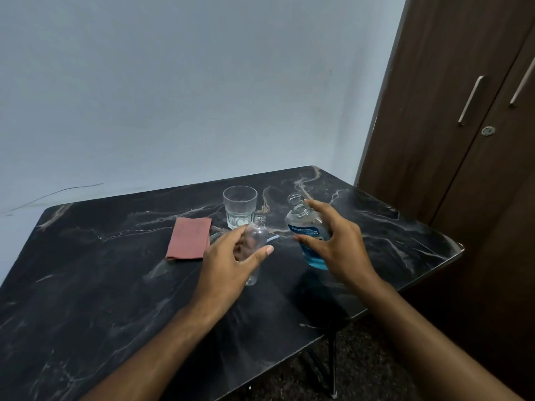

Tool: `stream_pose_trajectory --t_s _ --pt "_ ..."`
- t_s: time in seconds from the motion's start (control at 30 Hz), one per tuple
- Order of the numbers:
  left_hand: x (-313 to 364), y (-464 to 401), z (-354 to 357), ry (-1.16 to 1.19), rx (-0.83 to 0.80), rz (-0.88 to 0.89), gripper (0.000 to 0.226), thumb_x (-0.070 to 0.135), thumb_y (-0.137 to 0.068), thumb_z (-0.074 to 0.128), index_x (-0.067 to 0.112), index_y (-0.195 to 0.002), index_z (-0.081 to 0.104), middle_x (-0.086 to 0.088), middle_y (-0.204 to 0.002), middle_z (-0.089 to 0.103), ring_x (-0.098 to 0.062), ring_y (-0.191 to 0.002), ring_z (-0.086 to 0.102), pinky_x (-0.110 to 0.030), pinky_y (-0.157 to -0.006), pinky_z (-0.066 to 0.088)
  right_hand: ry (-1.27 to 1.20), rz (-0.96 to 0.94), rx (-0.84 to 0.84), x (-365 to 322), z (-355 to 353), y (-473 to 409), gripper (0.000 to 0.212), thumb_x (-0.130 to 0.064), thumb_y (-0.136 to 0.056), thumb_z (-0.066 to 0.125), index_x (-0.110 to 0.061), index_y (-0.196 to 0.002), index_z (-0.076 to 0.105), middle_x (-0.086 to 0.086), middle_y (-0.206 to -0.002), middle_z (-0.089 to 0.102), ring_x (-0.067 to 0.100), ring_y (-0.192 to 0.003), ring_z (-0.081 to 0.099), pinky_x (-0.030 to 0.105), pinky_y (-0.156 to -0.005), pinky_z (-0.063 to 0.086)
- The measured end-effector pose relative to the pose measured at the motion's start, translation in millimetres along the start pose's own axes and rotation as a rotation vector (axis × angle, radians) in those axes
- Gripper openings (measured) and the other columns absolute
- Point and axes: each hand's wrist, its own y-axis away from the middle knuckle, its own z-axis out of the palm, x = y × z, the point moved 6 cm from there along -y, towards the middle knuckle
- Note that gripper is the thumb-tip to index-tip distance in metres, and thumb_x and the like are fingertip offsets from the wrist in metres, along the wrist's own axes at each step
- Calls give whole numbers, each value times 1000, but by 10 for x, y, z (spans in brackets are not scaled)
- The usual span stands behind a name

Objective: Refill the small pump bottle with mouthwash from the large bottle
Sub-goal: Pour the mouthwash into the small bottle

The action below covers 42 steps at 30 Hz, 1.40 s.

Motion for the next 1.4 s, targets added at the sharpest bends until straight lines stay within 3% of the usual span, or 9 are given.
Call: stream_pose_trajectory --t_s 0.07,0.13,0.23,0.37,0.43,0.5,0.87,1.1,1.4 --pt "-21 -4 23 -1 -3 25 48 56 -72 77 40 -116 68 20 -97 69 0 -93 67 -18 -77 57 65 -23 -29 -22 -20 -29 73 -24 -73 86 -36 -138 55 -14 -124 63 11 -113 67 33 -96 59" --pt "-62 5 52 -2 -1 45 58 58 -69 77 31 -120 70 20 -99 69 1 -95 67 -17 -76 56 121 -52 -39 -39 -36 -45 72 -24 -74 86 -36 -137 56 -20 -120 57 1 -112 62 19 -94 54" --pt "-104 36 71 36 -1 44 61 59 -67 77 33 -122 71 24 -100 70 6 -98 65 -10 -76 51 227 -120 -37 -88 -38 -60 70 -21 -76 87 -31 -138 58 -16 -124 61 -11 -113 49 0 -92 40" --pt "-143 38 55 33 -3 24 60 59 -65 77 35 -120 70 22 -102 70 7 -99 64 -8 -76 49 326 -186 -69 -166 2 -45 67 -20 -80 84 -29 -141 57 -2 -130 67 6 -115 60 19 -97 50" --pt "-154 23 42 35 -4 20 59 54 -66 81 33 -120 71 22 -102 70 9 -99 64 -8 -77 49 368 -222 -87 -188 34 -24 66 -18 -82 83 -30 -141 55 -1 -125 67 16 -110 64 33 -92 57" --pt "-161 9 38 31 -4 23 57 46 -68 86 32 -121 71 23 -103 69 10 -99 63 -9 -79 50 391 -247 -86 -201 52 -11 66 -17 -83 82 -31 -141 54 -2 -123 66 17 -108 64 37 -90 58" --pt "-181 -6 27 35 4 50 56 47 -69 84 32 -122 71 23 -104 69 8 -100 63 -7 -78 48 504 -330 -129 -236 85 5 67 -14 -86 79 -30 -145 50 0 -125 63 19 -108 63 38 -87 59" --pt "-175 -4 38 37 -1 57 59 50 -69 83 33 -123 70 21 -108 70 3 -99 65 -14 -79 54 549 -348 -135 -240 49 16 64 -14 -88 77 -26 -145 52 2 -126 63 21 -109 62 32 -87 55" --pt "-178 -6 40 33 -6 54 57 44 -71 86 32 -124 70 22 -109 69 4 -101 64 -14 -80 54 609 -389 -141 -291 59 24 63 -9 -87 77 -20 -144 54 9 -126 64 26 -108 63 35 -84 55"
